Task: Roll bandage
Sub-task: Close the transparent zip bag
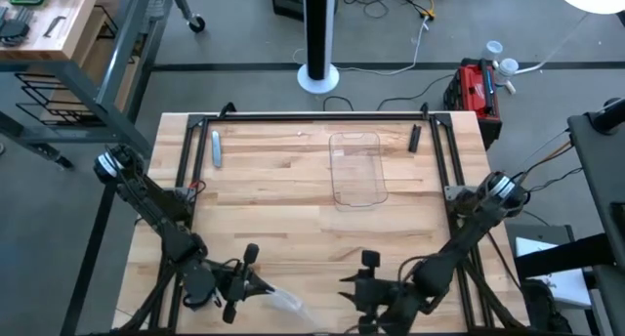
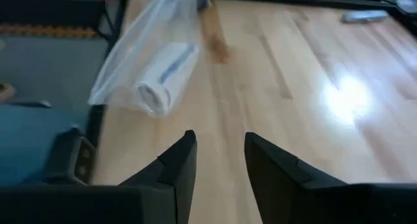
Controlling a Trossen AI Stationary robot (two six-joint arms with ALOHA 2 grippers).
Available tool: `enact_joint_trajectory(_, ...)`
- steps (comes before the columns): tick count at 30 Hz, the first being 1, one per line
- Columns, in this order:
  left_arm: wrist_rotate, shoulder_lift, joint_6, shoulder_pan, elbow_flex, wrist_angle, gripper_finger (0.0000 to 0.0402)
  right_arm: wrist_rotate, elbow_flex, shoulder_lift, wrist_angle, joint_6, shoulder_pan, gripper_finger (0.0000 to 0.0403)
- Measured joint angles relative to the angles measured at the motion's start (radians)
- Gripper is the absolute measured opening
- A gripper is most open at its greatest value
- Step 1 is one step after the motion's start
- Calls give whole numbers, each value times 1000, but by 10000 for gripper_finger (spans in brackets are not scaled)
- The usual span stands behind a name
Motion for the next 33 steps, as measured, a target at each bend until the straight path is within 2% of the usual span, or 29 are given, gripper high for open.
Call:
enact_joint_trajectory(4, 0, -4, 6, 0, 0, 14, 0, 14, -168, 4, 304, -7, 19, 120)
enact_joint_trajectory(8, -3, -5, 7, 0, 0, 14, 0, -75, -325, 65, 720, -45, 7, 125)
enact_joint_trajectory(11, -71, -5, -7, -2, 0, 14, 0, -133, -361, 86, 877, -109, -6, 138)
enact_joint_trajectory(16, -235, -5, -51, -3, 0, 16, 0, -56, -357, 121, 865, -52, -41, 168)
enact_joint_trajectory(19, -298, -5, -63, -4, 0, 22, 0, -33, -344, 159, 861, -26, -68, 186)
enact_joint_trajectory(25, -304, -5, -58, -8, 0, 23, 0, -2, -303, 195, 861, 18, -97, 209)
enact_joint_trajectory(29, -304, -4, -53, -13, 0, 22, 0, 79, -288, 187, 876, 19, -105, 212)
enact_joint_trajectory(33, -303, -4, -51, -15, 0, 22, 0, 94, -277, 189, 864, -33, -107, 212)
